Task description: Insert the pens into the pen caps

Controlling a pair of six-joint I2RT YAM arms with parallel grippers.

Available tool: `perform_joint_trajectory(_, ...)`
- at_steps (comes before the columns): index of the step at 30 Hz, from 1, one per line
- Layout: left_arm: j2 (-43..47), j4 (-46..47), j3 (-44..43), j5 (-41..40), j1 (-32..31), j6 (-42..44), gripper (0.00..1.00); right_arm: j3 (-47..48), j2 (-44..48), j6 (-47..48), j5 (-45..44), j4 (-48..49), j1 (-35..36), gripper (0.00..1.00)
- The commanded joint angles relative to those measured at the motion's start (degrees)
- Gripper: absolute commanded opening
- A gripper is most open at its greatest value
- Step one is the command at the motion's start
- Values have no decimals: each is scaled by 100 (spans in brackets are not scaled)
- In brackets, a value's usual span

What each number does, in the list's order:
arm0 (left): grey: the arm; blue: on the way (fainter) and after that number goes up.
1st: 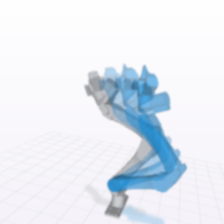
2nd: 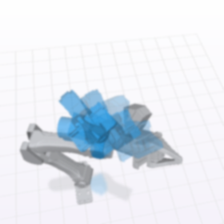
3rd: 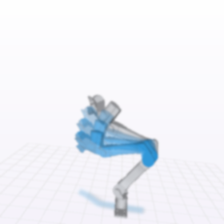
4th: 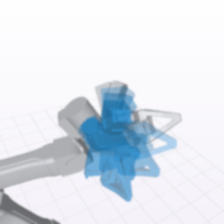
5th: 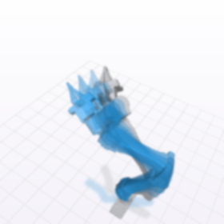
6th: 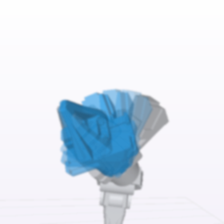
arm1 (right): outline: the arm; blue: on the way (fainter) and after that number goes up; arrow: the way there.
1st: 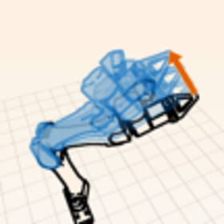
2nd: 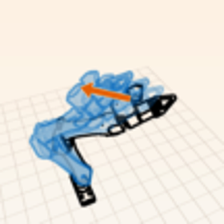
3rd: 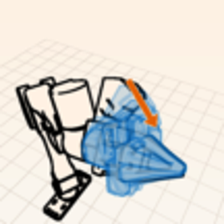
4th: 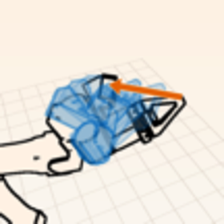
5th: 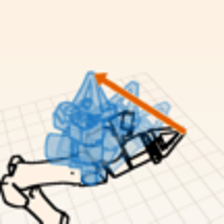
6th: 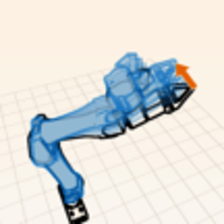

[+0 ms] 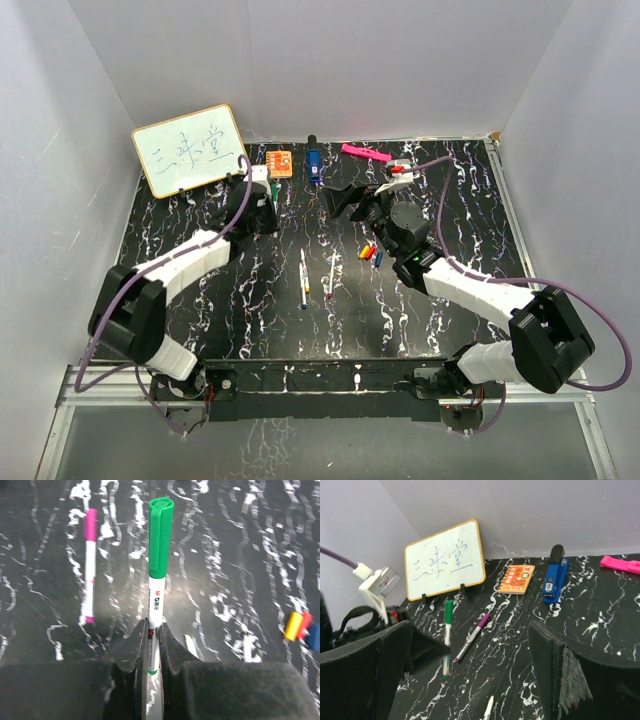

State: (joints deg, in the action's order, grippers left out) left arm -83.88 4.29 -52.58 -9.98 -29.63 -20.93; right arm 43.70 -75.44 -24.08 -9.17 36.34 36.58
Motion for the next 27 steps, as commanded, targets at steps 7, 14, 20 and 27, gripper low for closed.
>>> perform_joint_trajectory(7, -1697, -1119, -1475, 238, 452, 665, 0, -27, 293, 240, -733, -409, -30, 98)
perform_joint_trajectory(14, -2364, -1291, -1988, 188, 600, 800, 0, -193, 354, 243, -752, -432, -33, 98)
perform_joint_trajectory(20, -2855, -1470, -2407, -18, 690, 999, 0, -272, 352, 245, -730, -476, -36, 98)
perform_joint_trajectory(27, -3289, -1821, -2826, -230, 713, 1024, 3, -302, 336, 259, -808, -586, -34, 98)
